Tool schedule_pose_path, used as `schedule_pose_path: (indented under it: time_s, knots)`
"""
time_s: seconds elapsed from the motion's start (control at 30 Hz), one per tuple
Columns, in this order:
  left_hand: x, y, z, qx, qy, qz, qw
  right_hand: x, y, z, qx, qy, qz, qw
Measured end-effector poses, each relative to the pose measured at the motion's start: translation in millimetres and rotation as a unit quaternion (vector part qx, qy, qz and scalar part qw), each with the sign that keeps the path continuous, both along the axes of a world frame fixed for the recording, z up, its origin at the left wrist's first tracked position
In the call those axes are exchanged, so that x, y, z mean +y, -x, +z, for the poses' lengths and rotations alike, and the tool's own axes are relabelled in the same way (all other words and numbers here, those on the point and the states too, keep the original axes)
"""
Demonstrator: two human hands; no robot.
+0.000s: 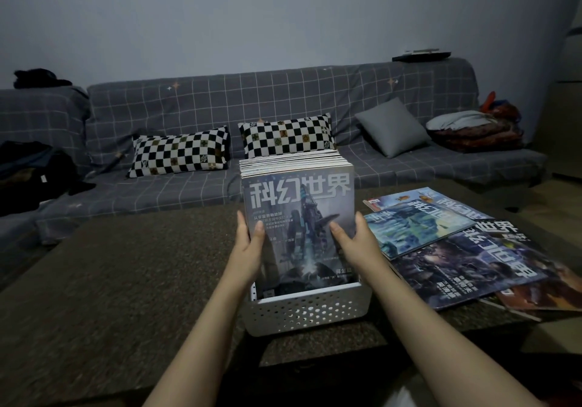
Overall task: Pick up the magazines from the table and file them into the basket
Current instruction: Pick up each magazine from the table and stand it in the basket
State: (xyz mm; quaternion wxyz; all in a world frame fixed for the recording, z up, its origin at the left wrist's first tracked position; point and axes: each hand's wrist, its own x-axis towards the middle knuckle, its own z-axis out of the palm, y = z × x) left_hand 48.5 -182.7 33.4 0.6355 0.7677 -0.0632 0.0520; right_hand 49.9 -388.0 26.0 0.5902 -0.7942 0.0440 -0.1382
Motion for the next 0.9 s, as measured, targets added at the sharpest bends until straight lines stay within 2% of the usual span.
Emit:
schedule_pose_path:
  time_s: [0.13,0.23,0.33,0.47,0.57,0.77,0.9]
  knots:
    - [-10.8,16.3,5.7,-0.097,-0.064,0.085,0.990,-3.3,9.6,0.8,-0.016,-0.034,-0.013,0.999]
    - [-27.7,34.5,6.0,-0.207,-0.117,0.166,0.957,-4.6,25.9,2.2,-0.056,-0.061,-0.011,0.997]
    - [-49.1,50.8,7.7,-0.278,-0.122,0.196,0.933,-9.1,44.0,4.4,-0.085,-0.068,-0.013,0.994]
    - [-82.1,61.5,9.0,-0.255,-0.125,0.053,0.957,-25.7,66.8,6.0,-0.110,-0.063,-0.024,0.992]
    - [-113.8,62.6,3.0,-0.249,-0.139,0.000,0.958,-50.3,80.8,4.0,-0.123,-0.051,-0.056,0.990]
    - [-192.6,58.3,-17.0,-0.216,-0.140,-0.099,0.961,-121.7,96.1,-18.3,-0.066,-0.022,-0.152,0.986]
    - [-244.4,41.1,-41.2,-0.161,-0.162,-0.142,0.963,-163.3,93.8,-44.6,-0.013,-0.008,-0.193,0.981]
